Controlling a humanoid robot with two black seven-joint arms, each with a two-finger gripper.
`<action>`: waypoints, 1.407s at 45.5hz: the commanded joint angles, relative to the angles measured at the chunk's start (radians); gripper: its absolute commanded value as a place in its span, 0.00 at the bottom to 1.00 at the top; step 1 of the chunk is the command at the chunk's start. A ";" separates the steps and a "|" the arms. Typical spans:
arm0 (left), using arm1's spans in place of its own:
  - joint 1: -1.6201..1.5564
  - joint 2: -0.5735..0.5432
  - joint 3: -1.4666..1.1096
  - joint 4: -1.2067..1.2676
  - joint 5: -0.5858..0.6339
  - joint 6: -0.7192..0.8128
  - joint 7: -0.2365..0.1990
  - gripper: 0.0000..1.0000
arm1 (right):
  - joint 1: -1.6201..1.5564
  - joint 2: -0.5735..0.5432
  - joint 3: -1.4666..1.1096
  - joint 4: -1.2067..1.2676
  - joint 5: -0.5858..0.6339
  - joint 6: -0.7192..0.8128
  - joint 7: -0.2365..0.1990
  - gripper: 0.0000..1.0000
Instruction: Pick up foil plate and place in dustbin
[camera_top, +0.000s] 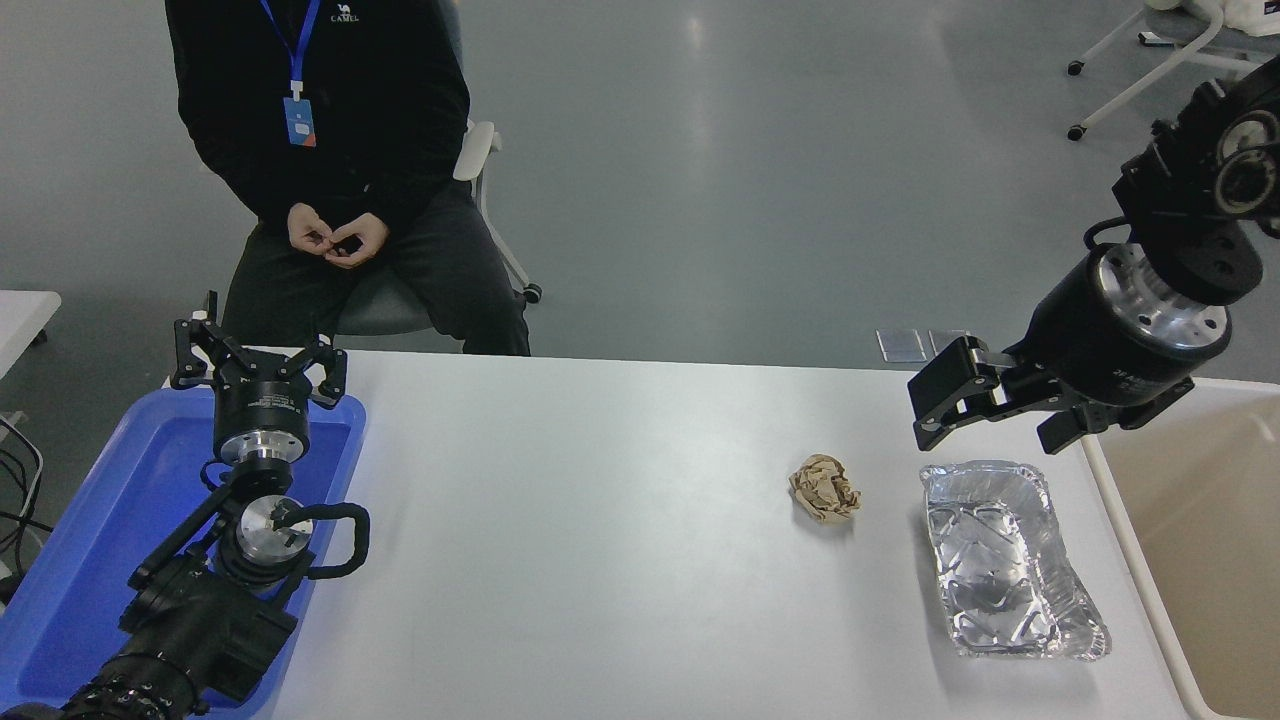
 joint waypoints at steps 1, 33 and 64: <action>0.000 0.000 0.000 0.000 0.000 0.000 0.000 0.99 | -0.001 -0.001 0.000 0.000 -0.004 0.000 0.000 1.00; 0.000 0.002 0.001 0.000 0.002 0.000 0.000 0.99 | -0.139 -0.122 0.017 -0.118 -0.190 -0.003 0.005 1.00; -0.002 0.002 0.001 0.000 0.002 0.000 0.002 0.99 | -0.940 -0.292 0.380 -0.540 -0.756 -0.325 0.029 1.00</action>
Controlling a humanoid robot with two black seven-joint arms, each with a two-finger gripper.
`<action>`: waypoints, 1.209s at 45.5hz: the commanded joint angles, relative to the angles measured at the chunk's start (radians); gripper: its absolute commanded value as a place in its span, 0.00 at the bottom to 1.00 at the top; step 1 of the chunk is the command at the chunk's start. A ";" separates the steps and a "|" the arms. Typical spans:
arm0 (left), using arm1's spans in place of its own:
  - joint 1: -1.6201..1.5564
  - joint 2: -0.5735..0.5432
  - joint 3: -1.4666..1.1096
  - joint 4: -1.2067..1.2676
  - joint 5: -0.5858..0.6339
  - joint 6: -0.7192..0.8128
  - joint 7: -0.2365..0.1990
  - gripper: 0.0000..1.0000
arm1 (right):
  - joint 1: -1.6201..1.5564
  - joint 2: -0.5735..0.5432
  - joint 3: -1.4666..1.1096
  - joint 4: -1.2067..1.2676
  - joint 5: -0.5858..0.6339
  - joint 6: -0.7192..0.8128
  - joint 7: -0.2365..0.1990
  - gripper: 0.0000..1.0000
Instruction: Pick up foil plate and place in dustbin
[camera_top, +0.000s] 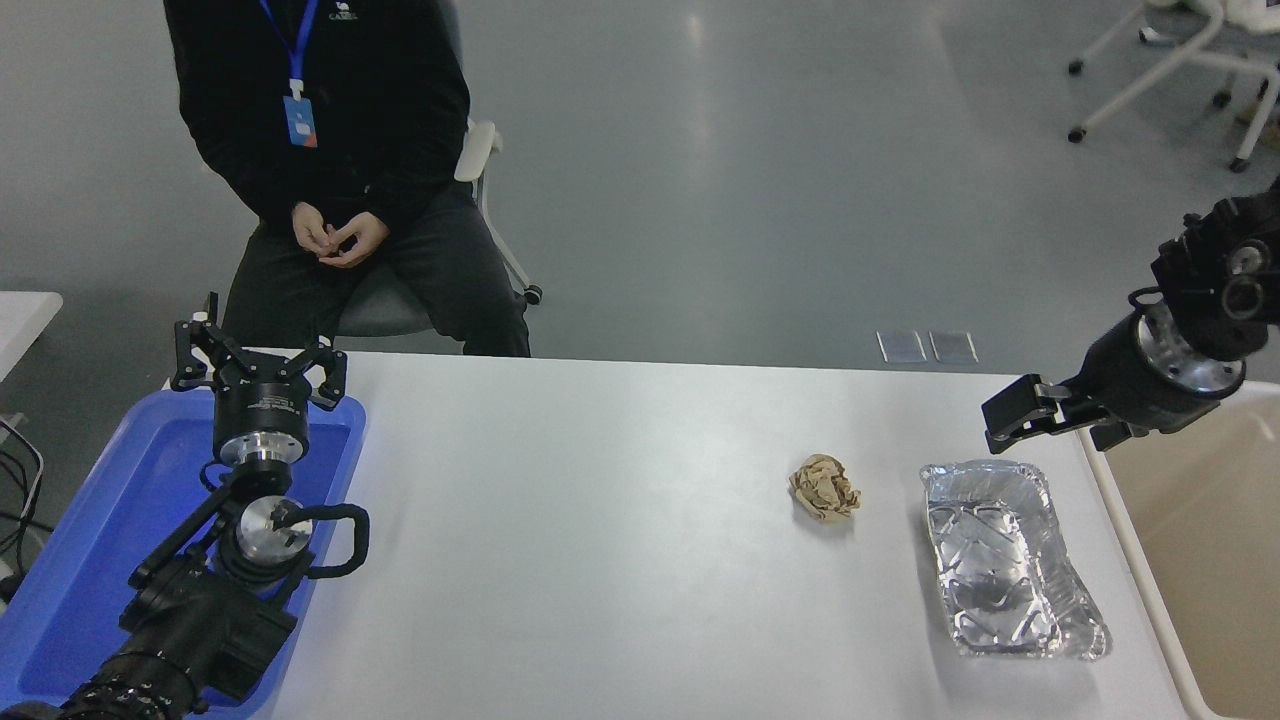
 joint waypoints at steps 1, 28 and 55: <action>0.000 0.000 0.000 0.000 0.000 0.000 0.001 0.99 | -0.327 -0.034 0.141 -0.181 -0.249 -0.150 0.029 1.00; -0.001 0.000 0.000 0.000 0.000 0.000 0.000 0.99 | -0.651 0.057 0.170 -0.402 -0.335 -0.377 0.055 1.00; -0.001 0.000 0.000 0.000 0.000 0.002 0.001 0.99 | -0.783 0.113 0.279 -0.497 -0.306 -0.389 0.057 1.00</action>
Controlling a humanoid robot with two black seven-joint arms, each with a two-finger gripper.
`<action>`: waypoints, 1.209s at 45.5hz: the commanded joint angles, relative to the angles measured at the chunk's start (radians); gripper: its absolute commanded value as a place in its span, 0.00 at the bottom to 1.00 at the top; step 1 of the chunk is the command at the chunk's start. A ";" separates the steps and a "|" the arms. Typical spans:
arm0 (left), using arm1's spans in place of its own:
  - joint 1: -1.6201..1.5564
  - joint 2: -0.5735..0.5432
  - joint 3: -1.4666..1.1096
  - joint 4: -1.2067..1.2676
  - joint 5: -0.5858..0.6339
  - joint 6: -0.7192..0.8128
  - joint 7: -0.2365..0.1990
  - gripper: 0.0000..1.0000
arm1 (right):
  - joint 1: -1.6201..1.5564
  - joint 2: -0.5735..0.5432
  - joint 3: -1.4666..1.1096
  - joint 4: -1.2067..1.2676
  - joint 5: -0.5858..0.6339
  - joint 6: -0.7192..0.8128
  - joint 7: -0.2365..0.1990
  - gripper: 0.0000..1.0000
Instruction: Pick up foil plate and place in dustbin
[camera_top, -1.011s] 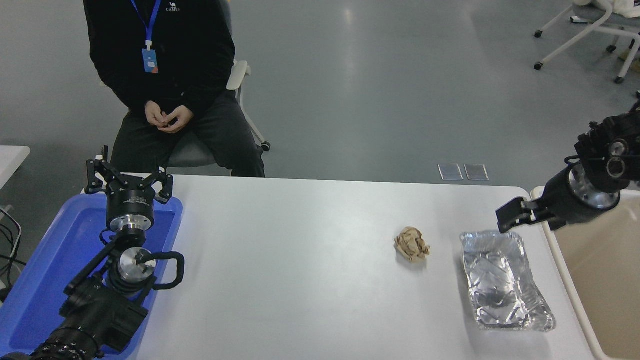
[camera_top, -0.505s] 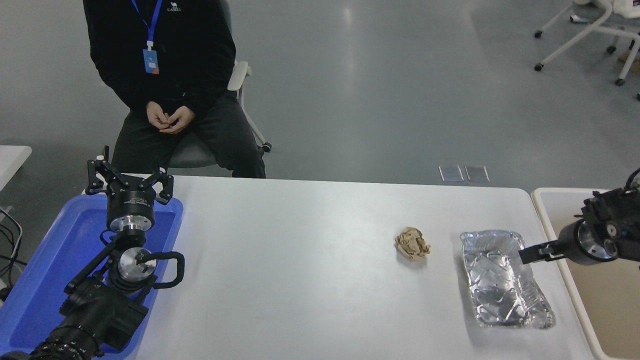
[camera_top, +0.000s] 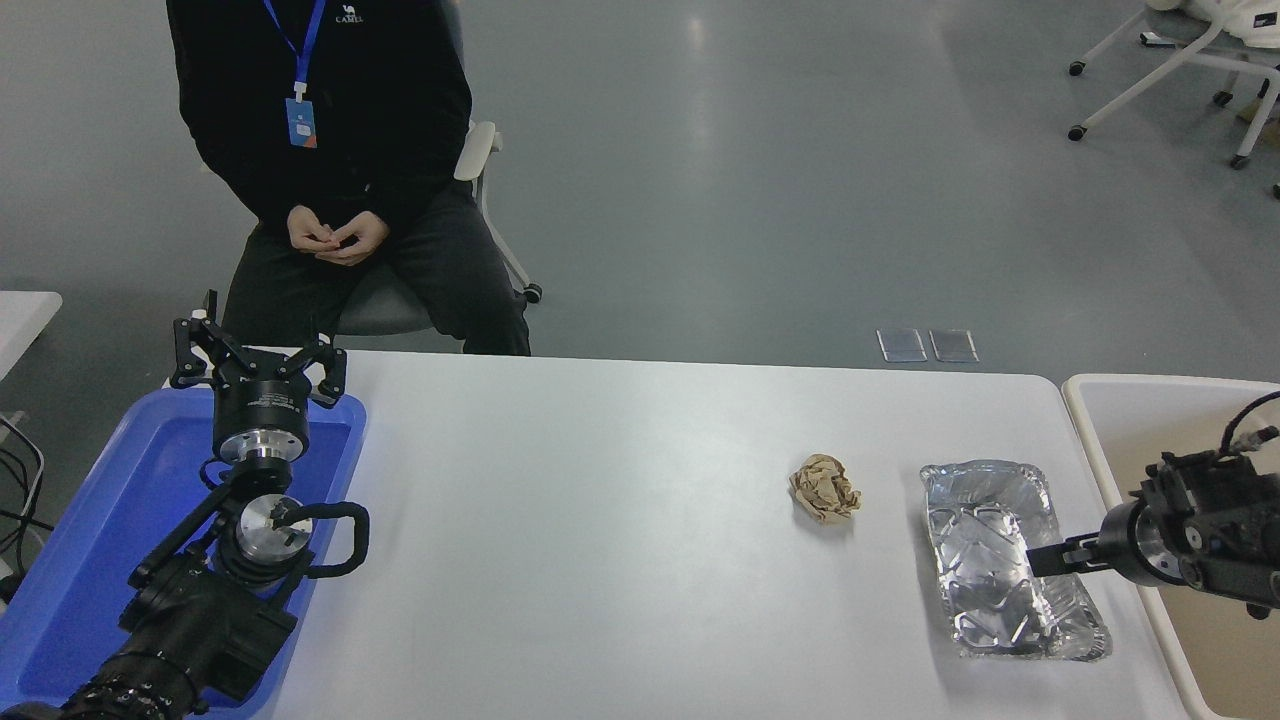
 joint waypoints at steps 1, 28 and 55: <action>0.000 0.000 0.000 0.000 0.000 0.000 0.000 0.99 | -0.047 0.039 0.033 -0.053 0.021 -0.012 0.001 1.00; 0.000 0.000 0.000 0.000 0.000 0.000 0.001 0.99 | -0.076 0.047 0.047 -0.091 0.060 -0.021 0.034 0.05; 0.000 0.000 0.000 0.000 0.000 0.000 0.001 0.99 | -0.070 0.035 0.040 -0.088 0.053 -0.043 0.035 0.00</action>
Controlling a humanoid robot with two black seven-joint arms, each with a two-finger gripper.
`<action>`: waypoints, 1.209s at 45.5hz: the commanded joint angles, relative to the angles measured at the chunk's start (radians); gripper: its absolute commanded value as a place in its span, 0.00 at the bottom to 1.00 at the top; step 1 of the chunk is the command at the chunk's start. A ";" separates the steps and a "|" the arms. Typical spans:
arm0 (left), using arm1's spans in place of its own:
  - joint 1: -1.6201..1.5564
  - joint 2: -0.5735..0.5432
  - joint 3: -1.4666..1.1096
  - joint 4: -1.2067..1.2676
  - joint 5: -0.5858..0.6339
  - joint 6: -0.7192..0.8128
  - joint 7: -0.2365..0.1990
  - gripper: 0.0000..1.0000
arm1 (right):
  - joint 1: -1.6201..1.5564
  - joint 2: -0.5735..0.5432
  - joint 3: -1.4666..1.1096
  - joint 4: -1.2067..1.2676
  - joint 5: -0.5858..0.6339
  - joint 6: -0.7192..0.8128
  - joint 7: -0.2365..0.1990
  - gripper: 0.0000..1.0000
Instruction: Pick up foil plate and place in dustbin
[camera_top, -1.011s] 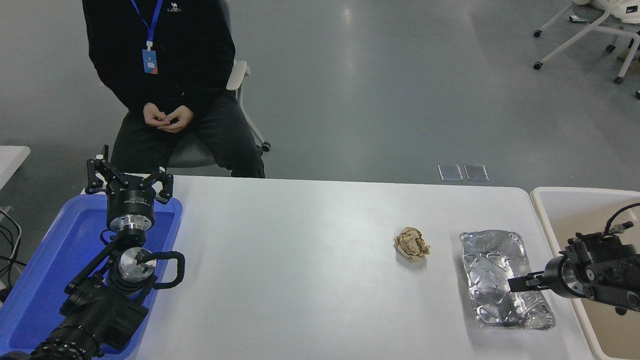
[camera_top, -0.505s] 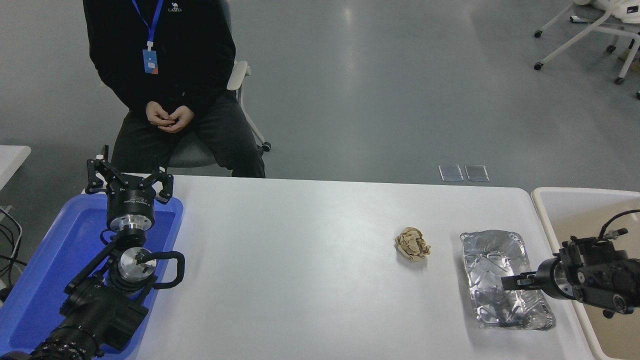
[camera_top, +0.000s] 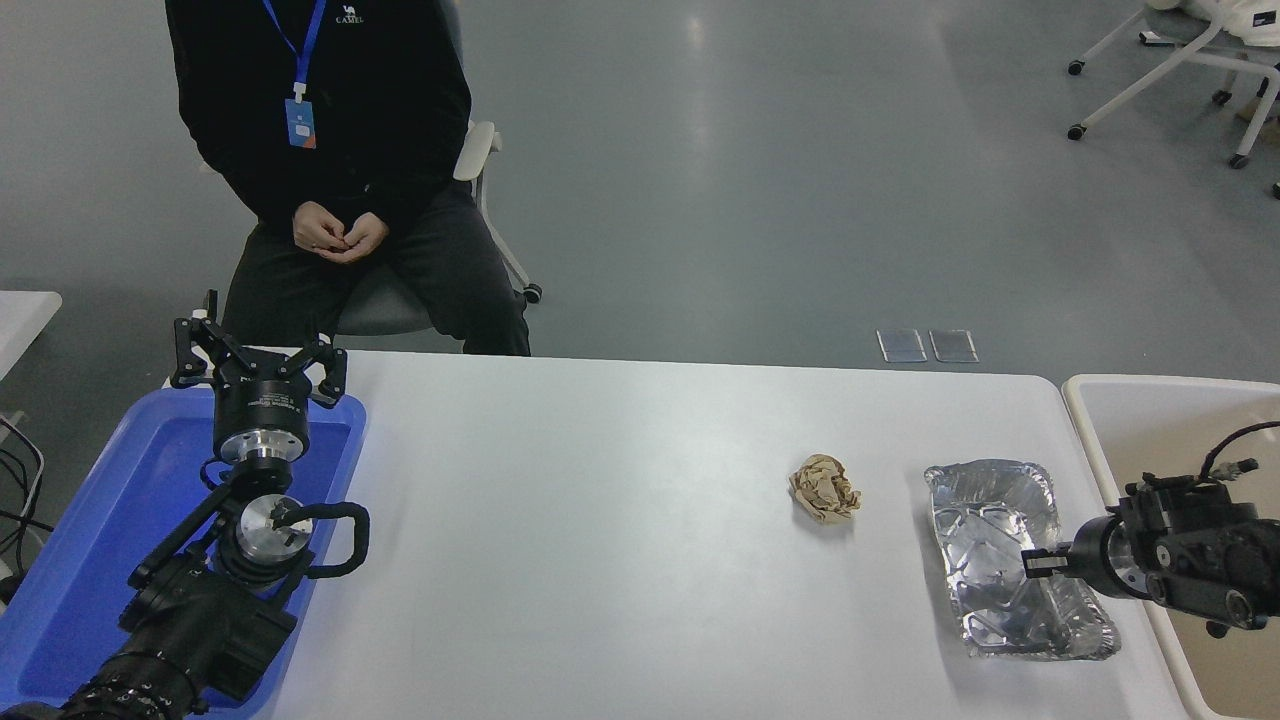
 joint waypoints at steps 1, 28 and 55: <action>0.000 0.000 0.000 0.000 0.000 0.000 -0.001 0.99 | 0.008 -0.009 -0.003 0.004 0.000 -0.007 0.002 0.00; 0.000 0.000 0.000 0.000 0.000 0.000 0.001 0.99 | 0.483 -0.351 -0.003 0.372 0.003 0.250 0.014 0.00; 0.000 0.000 0.000 0.000 0.000 0.000 0.001 0.99 | 1.088 -0.658 -0.006 0.529 -0.072 0.711 -0.056 0.00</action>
